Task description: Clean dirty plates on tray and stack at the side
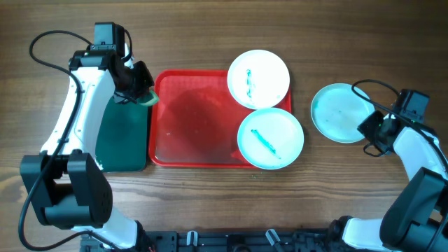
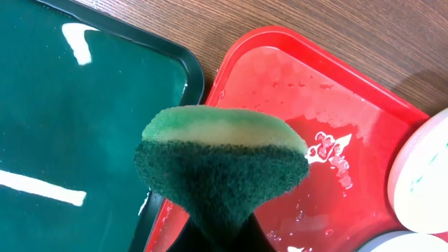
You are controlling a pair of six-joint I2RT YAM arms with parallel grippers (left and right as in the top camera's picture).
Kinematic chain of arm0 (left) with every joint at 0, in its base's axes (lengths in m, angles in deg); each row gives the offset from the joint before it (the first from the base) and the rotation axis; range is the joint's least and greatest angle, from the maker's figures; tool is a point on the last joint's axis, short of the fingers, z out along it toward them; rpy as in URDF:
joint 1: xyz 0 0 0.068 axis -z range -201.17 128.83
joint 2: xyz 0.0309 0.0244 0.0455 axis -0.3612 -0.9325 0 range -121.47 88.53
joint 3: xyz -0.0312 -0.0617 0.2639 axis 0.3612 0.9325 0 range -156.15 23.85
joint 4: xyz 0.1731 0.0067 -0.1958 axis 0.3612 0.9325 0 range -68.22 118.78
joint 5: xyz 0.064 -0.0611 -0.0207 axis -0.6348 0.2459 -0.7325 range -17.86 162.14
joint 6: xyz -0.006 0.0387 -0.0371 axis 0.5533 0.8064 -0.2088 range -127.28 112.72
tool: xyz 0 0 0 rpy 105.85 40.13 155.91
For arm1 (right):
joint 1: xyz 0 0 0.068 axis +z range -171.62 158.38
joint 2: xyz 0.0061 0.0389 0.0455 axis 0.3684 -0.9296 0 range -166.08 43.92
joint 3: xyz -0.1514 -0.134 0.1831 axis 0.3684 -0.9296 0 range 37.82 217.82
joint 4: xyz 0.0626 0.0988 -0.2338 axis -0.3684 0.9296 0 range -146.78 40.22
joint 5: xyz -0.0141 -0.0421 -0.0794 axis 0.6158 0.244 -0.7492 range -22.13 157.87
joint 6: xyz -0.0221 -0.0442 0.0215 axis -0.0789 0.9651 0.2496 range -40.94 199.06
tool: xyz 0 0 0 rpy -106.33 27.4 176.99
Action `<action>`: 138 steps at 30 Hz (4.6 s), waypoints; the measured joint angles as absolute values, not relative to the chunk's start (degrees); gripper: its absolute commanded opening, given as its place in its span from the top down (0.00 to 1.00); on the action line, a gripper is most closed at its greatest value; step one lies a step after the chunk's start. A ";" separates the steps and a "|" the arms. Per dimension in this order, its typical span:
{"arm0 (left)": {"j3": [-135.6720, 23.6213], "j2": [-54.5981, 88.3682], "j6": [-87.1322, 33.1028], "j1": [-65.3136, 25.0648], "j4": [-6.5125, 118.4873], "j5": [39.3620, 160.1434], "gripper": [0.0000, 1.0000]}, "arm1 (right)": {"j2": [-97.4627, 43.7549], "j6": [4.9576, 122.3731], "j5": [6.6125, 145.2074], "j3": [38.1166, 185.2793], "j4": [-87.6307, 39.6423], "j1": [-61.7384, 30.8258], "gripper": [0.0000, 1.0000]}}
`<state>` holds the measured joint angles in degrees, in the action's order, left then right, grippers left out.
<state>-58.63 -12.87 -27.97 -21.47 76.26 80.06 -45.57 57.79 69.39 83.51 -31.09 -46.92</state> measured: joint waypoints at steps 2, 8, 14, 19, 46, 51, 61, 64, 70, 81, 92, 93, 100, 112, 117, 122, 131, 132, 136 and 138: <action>-58.63 -12.87 -27.97 -21.47 76.26 80.06 0.96 | -45.57 58.42 71.40 85.09 -26.06 -46.90 0.51; -58.63 -12.87 -27.97 -21.45 76.26 80.06 0.96 | -41.49 62.79 80.18 96.37 -13.93 -46.02 0.36; -58.63 -12.87 -27.97 -20.14 76.26 80.06 0.96 | -36.57 69.00 89.19 99.43 -6.13 -36.14 0.40; -58.63 -12.87 -27.97 -19.26 76.26 80.06 0.96 | -36.77 70.18 88.40 95.34 -6.74 -27.62 0.42; -58.63 -12.87 -27.97 -19.26 76.22 80.06 0.96 | -45.57 70.11 81.84 88.52 -13.60 -17.52 0.96; -58.63 -12.87 -27.97 -19.24 76.22 80.06 0.96 | -40.59 60.76 84.36 89.11 -16.92 -13.52 0.96; -58.63 -12.87 -27.97 -19.26 76.22 80.06 0.96 | -50.14 29.42 77.76 89.72 -34.89 7.66 0.96; -58.63 -12.87 -27.97 -19.26 76.19 80.06 0.96 | -53.36 23.97 74.78 89.72 -38.85 12.09 0.96; -58.63 -12.87 -27.97 -19.24 76.22 80.06 0.96 | -57.27 21.11 71.96 89.72 -45.32 15.13 0.68; -58.63 -12.87 -27.97 -19.26 76.22 80.04 0.96 | -58.14 40.69 75.37 104.23 -27.24 13.54 0.50; -58.63 -12.87 -27.97 -19.26 76.22 80.04 0.96 | -67.78 53.68 79.02 107.86 -26.17 7.77 0.70; -58.63 -12.87 -27.97 -19.26 76.19 80.04 0.96 | -69.20 54.55 79.96 109.06 -26.50 7.81 0.85; -57.69 -12.87 -27.97 -19.24 75.10 80.04 0.96 | -70.58 53.96 81.80 110.33 -27.20 7.96 0.96; -50.12 -14.18 -25.67 -11.63 65.53 78.77 0.96 | -70.58 51.21 81.95 110.35 -26.96 11.09 0.96; -50.06 -20.26 -24.05 -5.75 65.16 74.79 0.96 | -70.58 51.01 82.02 110.35 -26.93 11.09 0.96; -50.06 -24.37 -23.81 -5.36 65.05 73.57 0.96 | -70.58 51.03 82.02 110.35 -26.91 11.09 0.96; -50.39 -24.72 -16.84 -1.34 69.77 80.15 0.96 | -70.58 51.05 81.98 110.35 -26.30 10.87 0.95; -50.39 -24.79 -16.29 -0.18 69.94 80.91 0.96 | -70.58 51.05 82.00 110.35 -26.30 10.87 0.96; -50.39 -24.89 -15.49 1.22 70.01 82.53 0.96 | -70.58 51.05 82.00 110.35 -26.28 10.85 0.96; -50.39 -24.92 -18.74 0.96 69.96 80.85 0.96 | -70.62 51.05 82.19 110.35 -26.50 10.87 0.96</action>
<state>-50.39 -24.92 -18.74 0.96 69.96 80.85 -70.62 51.05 82.19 110.35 -26.50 10.87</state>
